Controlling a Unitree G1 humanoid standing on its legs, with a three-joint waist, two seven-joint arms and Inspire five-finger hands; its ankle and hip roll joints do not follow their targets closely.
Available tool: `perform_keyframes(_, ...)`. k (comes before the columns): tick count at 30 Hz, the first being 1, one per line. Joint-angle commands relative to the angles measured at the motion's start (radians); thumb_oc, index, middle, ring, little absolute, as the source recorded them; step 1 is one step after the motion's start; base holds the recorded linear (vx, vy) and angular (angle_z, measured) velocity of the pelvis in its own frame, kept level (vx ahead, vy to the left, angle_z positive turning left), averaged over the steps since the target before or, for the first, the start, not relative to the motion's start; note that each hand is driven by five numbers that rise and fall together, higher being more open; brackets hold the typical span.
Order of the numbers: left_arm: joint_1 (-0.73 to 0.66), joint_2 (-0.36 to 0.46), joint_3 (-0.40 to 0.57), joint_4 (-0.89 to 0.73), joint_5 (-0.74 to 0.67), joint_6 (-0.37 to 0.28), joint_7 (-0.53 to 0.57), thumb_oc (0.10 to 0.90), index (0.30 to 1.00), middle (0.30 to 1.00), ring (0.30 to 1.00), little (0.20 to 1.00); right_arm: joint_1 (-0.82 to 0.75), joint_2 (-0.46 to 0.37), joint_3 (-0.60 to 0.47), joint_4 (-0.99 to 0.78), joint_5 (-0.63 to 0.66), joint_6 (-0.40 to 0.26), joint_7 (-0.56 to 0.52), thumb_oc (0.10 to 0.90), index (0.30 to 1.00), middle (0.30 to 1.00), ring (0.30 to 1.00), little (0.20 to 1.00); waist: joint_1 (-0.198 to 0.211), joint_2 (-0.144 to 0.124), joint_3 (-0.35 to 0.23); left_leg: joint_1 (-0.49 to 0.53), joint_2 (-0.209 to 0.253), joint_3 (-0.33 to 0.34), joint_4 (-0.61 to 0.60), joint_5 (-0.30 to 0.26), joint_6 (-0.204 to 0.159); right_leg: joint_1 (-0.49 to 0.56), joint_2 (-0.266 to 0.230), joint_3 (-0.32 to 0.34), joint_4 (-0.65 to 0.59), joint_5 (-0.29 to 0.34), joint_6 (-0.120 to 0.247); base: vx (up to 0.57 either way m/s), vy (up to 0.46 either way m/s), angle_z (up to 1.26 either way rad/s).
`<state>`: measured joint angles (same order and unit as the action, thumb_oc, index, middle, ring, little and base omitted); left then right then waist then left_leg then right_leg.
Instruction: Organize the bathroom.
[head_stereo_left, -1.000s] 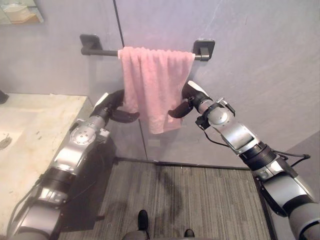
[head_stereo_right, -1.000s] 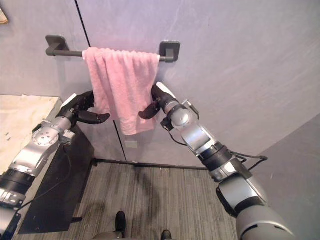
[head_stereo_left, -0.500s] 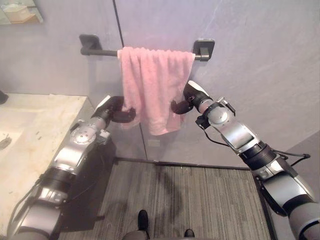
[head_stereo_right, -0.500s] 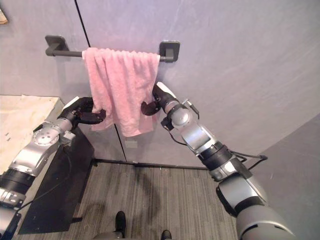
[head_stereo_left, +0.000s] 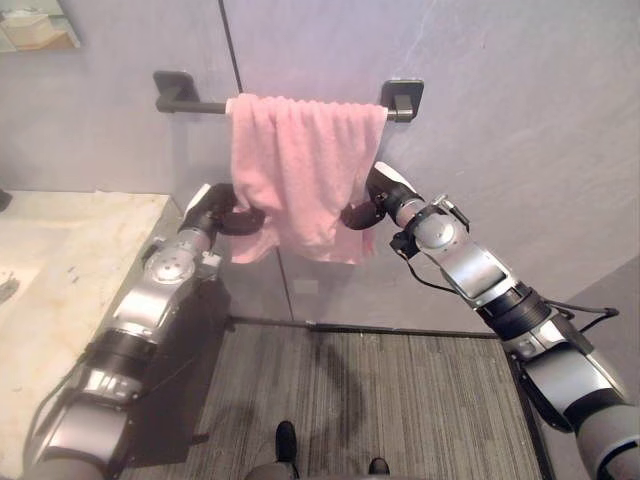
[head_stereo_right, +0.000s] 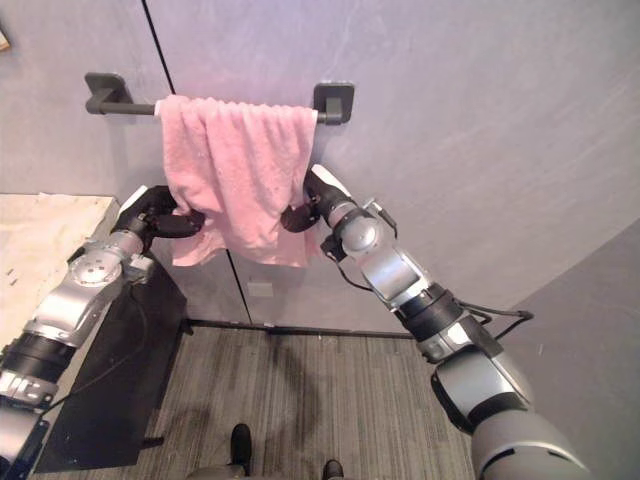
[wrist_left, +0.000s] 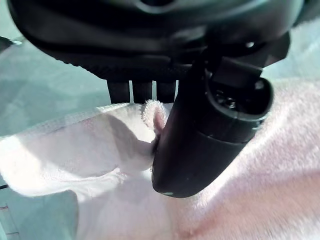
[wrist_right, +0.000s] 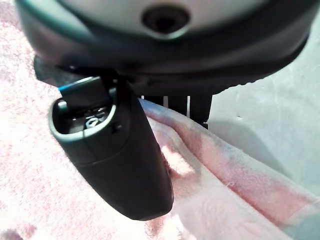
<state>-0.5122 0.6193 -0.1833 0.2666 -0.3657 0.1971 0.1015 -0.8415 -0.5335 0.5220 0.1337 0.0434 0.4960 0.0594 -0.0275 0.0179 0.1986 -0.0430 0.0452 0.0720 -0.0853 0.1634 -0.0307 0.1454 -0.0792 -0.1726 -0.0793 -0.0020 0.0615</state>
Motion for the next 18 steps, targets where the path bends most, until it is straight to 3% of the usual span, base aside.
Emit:
perform_keyframes(1, -0.094, -0.014, 0.096, 0.040, -0.043, -0.111, 0.144, 0.400, 0.300, 0.300, 0.300, 0.300, -0.188, 0.040, 0.005, 0.047, -0.073, -0.037, -0.053, 0.400, 0.300, 0.300, 0.300, 0.300, 0.040, 0.000, -0.113, 0.120, 0.080, 0.049, -0.002, -0.086, -0.039, -0.085, -0.039, 0.049, -0.008, 0.079, -0.001, 0.00, 0.000, 0.00)
perform_keyframes(6, -0.037, -0.003, 0.151, 0.047, -0.020, -0.092, 0.141, 0.400, 0.300, 0.300, 0.300, 0.300, -0.188, 0.023, 0.000, 0.030, -0.061, 0.001, -0.062, 0.400, 0.300, 0.300, 0.300, 0.300, 0.052, -0.004, -0.113, 0.126, 0.080, 0.047, -0.002, -0.089, -0.039, -0.078, -0.038, 0.048, -0.008, 0.076, 0.001, 0.00, 0.000, 0.00)
perform_keyframes(18, -0.006, 0.011, 0.159, 0.074, -0.004, -0.087, 0.119, 0.400, 0.300, 0.300, 0.300, 0.300, -0.171, -0.002, -0.025, 0.017, -0.073, 0.037, -0.074, 0.400, 0.300, 0.300, 0.300, 0.300, 0.042, -0.001, -0.118, 0.133, 0.083, 0.063, -0.002, -0.094, -0.038, -0.077, -0.040, 0.051, -0.008, 0.077, 0.004, 0.00, 0.000, 0.00)
